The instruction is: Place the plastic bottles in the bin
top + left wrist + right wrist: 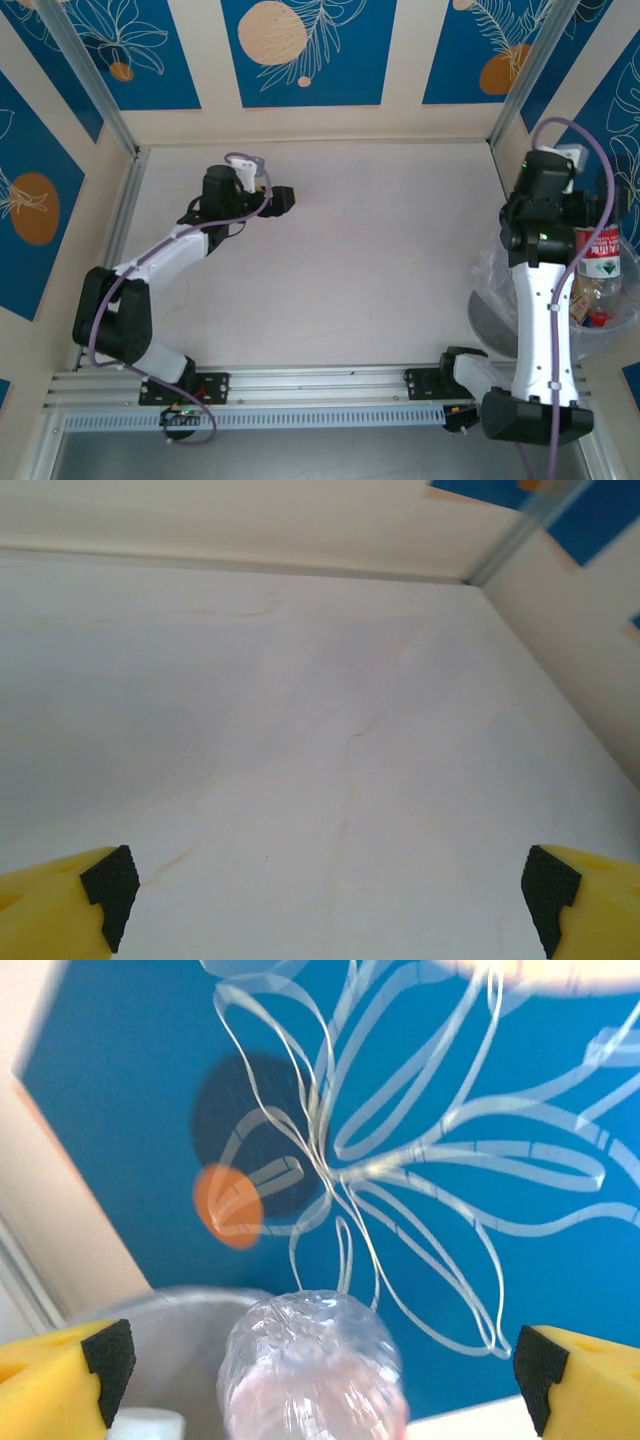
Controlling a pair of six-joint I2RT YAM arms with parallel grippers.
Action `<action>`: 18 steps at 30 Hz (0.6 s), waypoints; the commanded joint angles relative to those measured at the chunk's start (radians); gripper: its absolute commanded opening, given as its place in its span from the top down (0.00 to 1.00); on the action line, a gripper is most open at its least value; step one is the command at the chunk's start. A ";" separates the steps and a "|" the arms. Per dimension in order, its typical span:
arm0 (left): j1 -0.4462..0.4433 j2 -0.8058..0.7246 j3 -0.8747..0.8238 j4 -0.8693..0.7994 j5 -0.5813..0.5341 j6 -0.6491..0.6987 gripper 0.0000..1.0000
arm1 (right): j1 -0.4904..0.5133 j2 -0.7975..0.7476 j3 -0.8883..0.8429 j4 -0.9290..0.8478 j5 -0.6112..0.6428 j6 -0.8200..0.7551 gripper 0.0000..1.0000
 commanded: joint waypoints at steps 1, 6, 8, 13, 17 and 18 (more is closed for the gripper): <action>0.027 -0.126 -0.048 -0.073 -0.235 -0.008 0.01 | 0.205 0.023 0.137 -0.131 0.105 0.144 0.01; 0.056 -0.239 -0.138 -0.138 -0.566 0.000 0.01 | 0.462 0.069 0.104 -0.092 -0.362 0.236 0.01; 0.072 -0.256 -0.171 -0.173 -0.732 0.002 0.01 | 0.455 0.071 -0.004 0.040 -0.553 0.282 0.01; 0.111 -0.307 -0.351 -0.001 -1.056 0.086 0.01 | 0.333 0.002 -0.424 0.504 -1.017 0.340 0.01; 0.215 -0.297 -0.462 0.120 -0.966 0.094 0.01 | 0.210 0.055 -0.620 0.646 -1.238 0.373 0.01; 0.236 -0.272 -0.465 0.121 -0.940 0.088 0.01 | 0.190 0.079 -0.650 0.667 -1.251 0.371 0.01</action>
